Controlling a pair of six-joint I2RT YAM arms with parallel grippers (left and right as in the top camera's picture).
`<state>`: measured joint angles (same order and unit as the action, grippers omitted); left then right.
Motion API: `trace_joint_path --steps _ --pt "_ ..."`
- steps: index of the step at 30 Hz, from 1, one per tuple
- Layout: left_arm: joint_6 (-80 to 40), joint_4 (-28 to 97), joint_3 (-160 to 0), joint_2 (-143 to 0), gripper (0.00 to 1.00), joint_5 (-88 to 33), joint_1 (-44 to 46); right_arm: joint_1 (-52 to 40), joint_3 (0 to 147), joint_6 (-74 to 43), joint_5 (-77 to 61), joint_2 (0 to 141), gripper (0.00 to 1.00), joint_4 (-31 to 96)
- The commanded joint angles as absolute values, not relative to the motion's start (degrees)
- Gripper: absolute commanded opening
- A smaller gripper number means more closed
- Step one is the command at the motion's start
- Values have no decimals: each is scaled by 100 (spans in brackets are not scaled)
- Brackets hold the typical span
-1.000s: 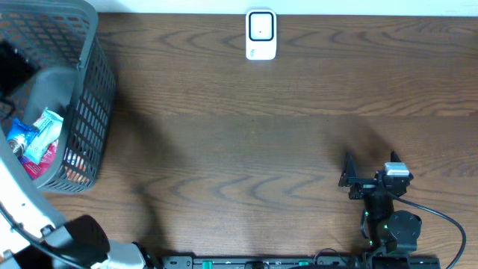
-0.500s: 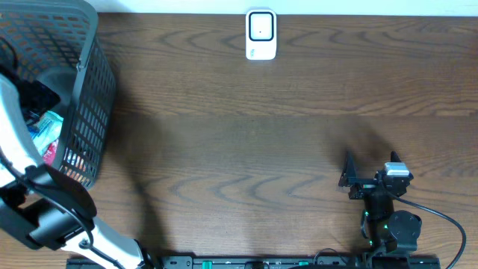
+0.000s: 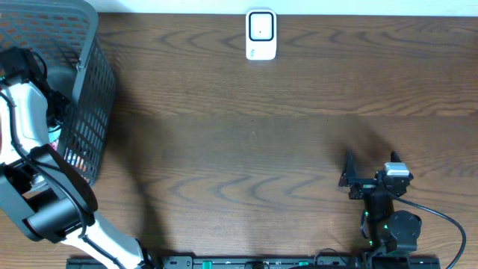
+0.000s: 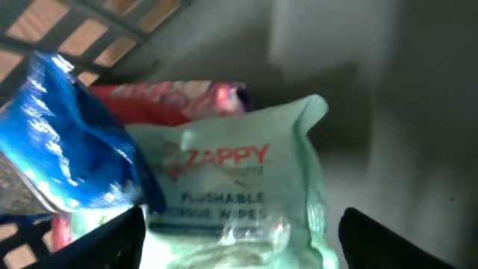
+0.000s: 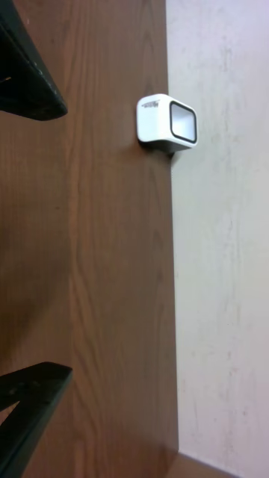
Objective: Scan the item barcode
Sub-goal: 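Reach the left gripper into the basket toward the packaged items, then grasp the pink-purple snack box in the basket with the left gripper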
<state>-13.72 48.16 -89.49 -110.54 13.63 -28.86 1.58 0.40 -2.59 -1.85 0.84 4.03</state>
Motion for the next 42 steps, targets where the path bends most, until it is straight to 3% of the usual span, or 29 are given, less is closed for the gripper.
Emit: trace_joint_path --steps 1,4,9,15,16,18,19,21,22,23,26,27,28,37,42 --pt "-1125 4600 -8777 -11139 79 1267 -2888 183 32 -336 -185 64 99 427" --pt "-1144 4359 -8608 -11139 76 1267 -2891 183 32 -336 -183 64 99 427" --pt "-1168 4185 -8337 -11139 45 1267 -2891 183 32 -336 -183 64 99 425" --pt "-1166 4191 -8143 -11139 40 1267 -2891 183 32 -336 -185 64 99 427" --pt "-1166 4200 -8101 -11139 41 1267 -2891 183 32 -336 -183 64 99 427" --pt "-1166 4230 -8029 -11139 72 1267 -2891 183 32 -336 -183 64 99 427" --pt "-1166 4233 -7990 -11139 80 1267 -2891 183 32 -336 -183 64 99 427" --pt "-1166 4233 -7911 -11139 83 1267 -2891 183 32 -336 -183 64 99 427" --pt "-1166 4235 -7894 -11139 80 1267 -2891 183 32 -336 -185 64 99 427" --pt "-1166 4237 -7876 -11139 69 1267 -2891 183 32 -336 -185 64 99 427" --pt "-1166 4230 -7865 -11139 22 1267 -2891 183 32 -336 -185 64 99 425" --pt "-1166 4230 -7870 -11133 11 1267 -2891 183 32 -336 -183 64 99 427" --pt "-1166 4233 -7881 -11118 7 1267 -2891 185 32 -336 -183 64 99 427" --pt "-1824 4442 -8219 -10123 7 1164 -2891 183 32 -336 -183 64 99 427" --pt "-1855 4077 -8232 -8700 7 32 -2891 183 32 -336 -183 64 99 427"
